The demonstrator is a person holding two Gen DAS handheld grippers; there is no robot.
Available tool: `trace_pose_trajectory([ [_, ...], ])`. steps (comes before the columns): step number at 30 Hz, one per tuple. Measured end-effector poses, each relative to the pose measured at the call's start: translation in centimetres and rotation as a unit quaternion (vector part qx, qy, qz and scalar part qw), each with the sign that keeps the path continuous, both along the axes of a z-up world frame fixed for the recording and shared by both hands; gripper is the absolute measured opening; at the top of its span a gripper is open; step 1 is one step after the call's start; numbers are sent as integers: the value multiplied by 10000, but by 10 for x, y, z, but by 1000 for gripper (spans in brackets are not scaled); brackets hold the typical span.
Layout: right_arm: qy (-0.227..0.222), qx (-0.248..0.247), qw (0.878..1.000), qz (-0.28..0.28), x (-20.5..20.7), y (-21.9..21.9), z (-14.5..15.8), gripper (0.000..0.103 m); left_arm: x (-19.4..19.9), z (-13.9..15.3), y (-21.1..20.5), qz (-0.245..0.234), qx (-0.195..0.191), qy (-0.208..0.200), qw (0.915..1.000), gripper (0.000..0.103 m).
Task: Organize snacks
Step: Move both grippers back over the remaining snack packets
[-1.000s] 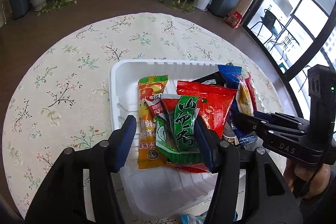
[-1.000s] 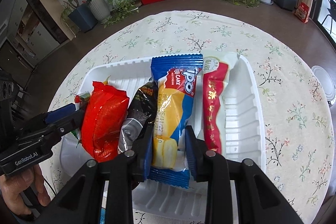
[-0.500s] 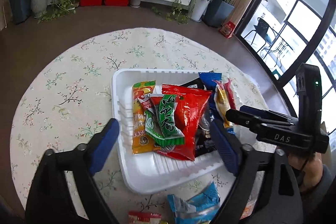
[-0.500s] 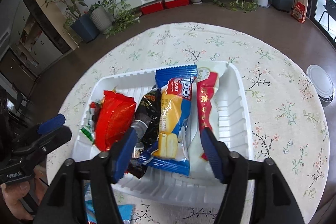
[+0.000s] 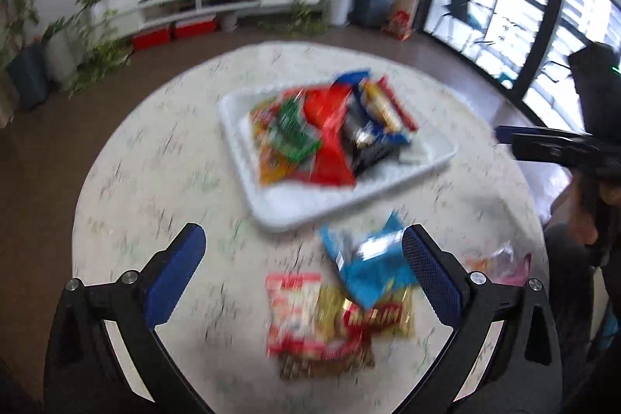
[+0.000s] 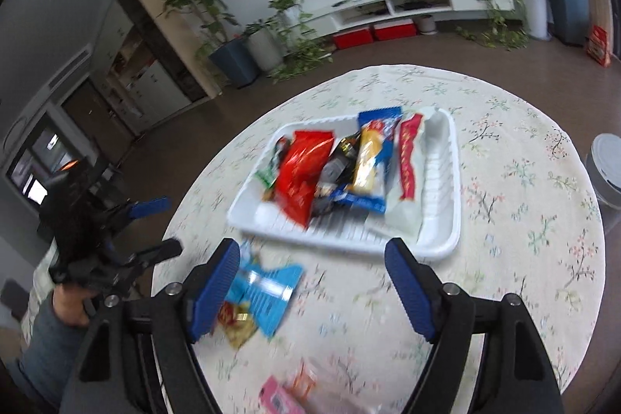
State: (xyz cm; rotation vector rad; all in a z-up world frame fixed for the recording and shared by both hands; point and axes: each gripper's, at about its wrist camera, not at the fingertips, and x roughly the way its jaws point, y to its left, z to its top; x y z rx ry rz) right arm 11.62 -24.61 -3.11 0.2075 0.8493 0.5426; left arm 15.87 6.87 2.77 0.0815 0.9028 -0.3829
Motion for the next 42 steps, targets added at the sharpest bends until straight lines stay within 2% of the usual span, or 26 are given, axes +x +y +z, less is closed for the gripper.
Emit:
trace_pose_trajectory([
  [1, -63, -96, 9999, 54, -9, 2, -1, 80, -8, -7, 6, 198, 22, 161, 9997, 103],
  [3, -210, -254, 9994, 128, -28, 8, -3, 80, -21, -21, 12, 305, 39, 420, 9986, 103],
  [7, -171, -327, 9985, 414, -48, 18, -11, 80, -44, -42, 12, 373, 360, 601, 9969, 102],
  [13, -116, -366, 9981, 485, -61, 26, -21, 79, -62, -59, 2, 518, 116, 744, 9958, 102],
  [16, -211, -600, 9962, 596, -65, 35, -25, 80, -62, -69, 0, 685, 186, 873, 9936, 102],
  [21, -162, -541, 9968, 559, -58, 42, -26, 79, -59, -66, 3, 1245, -118, 753, 9893, 102],
  [25, -175, -512, 9967, 610, -60, 47, -28, 80, -50, -77, 9, 1653, -224, 915, 9817, 102],
  [28, -169, -551, 9962, 656, -62, 51, -32, 80, -50, -80, 12, 1688, -227, 909, 9812, 101],
  [32, -100, -572, 9962, 648, -63, 52, -37, 79, -54, -84, 24, 1710, -247, 952, 9804, 94],
  [37, -80, -617, 9962, 617, -65, 51, -38, 79, -65, -81, 42, 1720, -254, 1165, 9779, 94],
  [40, -113, -653, 9957, 644, -65, 53, -37, 80, -70, -81, 42, 1699, 18, 1287, 9770, 94],
  [42, -116, -671, 9956, 647, -65, 55, -37, 80, -73, -81, 43, 1763, 0, 1285, 9759, 94],
])
